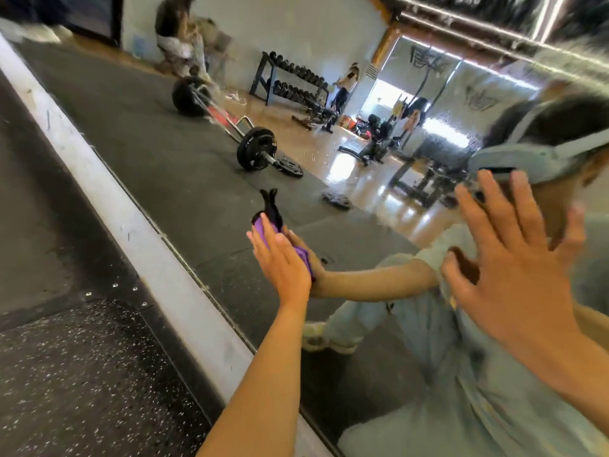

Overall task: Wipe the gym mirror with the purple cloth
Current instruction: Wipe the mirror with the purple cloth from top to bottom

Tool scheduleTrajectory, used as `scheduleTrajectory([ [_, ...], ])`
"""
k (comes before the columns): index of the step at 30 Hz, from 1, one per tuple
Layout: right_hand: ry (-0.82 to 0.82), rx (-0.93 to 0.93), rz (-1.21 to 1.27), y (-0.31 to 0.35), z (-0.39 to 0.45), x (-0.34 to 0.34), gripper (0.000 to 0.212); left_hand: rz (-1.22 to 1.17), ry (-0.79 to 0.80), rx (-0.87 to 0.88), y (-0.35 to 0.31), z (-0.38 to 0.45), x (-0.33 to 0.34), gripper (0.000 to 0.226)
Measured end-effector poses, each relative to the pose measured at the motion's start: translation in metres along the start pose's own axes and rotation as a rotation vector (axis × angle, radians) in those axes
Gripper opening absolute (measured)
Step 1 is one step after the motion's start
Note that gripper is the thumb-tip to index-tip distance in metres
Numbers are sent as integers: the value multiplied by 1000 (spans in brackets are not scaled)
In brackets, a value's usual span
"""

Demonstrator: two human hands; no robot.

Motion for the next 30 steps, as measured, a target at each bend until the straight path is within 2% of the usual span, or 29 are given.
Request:
scheduleTrajectory([
  [6,-5,7,-150,-23,25,-14,74,39,-60,-98,11,3,2,60],
  [9,-16,-2,-183,-22,24,-12,72,96,-64,4,-12,0,4,60],
  [13,-19,3,-184,-23,24,-12,73,61,22,249,-90,-2,21,55],
  [16,-31,3,-195,-22,24,-12,74,208,126,693,-169,-24,36,57],
  [18,-31,-3,-208,-22,24,-13,74,185,206,981,-206,-47,37,57],
  [20,-25,-7,-218,-23,25,-13,75,160,239,1127,-220,-56,37,56],
  [22,-31,-9,-232,-23,24,-13,76,177,237,1069,-217,-47,37,55],
  [28,-22,-11,-248,-22,24,-13,77,165,144,431,-147,43,18,55],
  [30,-27,-11,-245,-23,24,-12,77,152,132,333,-125,61,11,55],
])
Point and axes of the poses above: each hand's wrist, its own z-axis towards the middle knuckle, its own x-axis out of the palm, y = z × x, the point moved 5 cm from there along z, towards the middle knuckle, and after that the axes turned 12 degrees about z, right-handed, at the moved point
